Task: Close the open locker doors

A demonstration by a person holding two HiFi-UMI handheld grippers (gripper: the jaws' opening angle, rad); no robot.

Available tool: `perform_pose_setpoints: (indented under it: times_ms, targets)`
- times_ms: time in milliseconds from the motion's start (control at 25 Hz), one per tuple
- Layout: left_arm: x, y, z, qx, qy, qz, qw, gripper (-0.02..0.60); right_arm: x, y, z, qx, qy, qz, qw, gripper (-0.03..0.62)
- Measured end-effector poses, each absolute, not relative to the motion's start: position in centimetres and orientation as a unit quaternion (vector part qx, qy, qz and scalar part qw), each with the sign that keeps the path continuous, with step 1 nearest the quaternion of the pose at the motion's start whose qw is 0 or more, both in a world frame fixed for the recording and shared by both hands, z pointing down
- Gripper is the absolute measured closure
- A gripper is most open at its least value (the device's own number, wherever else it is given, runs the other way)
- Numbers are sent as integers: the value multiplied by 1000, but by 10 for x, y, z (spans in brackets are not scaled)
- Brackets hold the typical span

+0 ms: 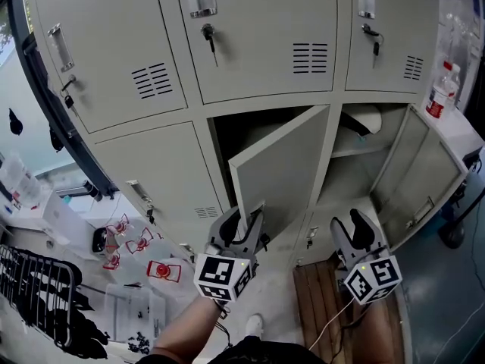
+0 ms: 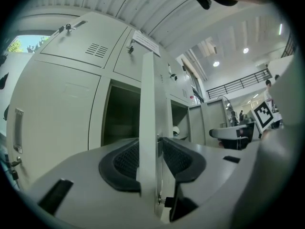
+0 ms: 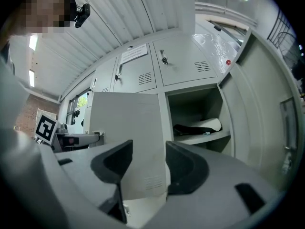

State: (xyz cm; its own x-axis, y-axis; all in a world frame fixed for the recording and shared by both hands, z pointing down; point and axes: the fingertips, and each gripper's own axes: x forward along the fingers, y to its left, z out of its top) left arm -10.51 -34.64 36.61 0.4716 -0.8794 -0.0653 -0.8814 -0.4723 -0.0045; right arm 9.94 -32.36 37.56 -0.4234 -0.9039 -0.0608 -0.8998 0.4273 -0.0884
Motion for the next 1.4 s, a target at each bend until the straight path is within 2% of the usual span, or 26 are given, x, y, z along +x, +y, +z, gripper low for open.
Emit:
perform_pose_setpoints:
  times_ms: [680, 1400]
  targets:
    - [-142, -397, 366, -827, 561, 10, 24, 380, 73, -360, 359, -537, 842, -6, 49, 390]
    - [-179, -439, 365, -774, 633, -9, 37, 388, 60, -378, 349, -548, 835, 3, 49, 390]
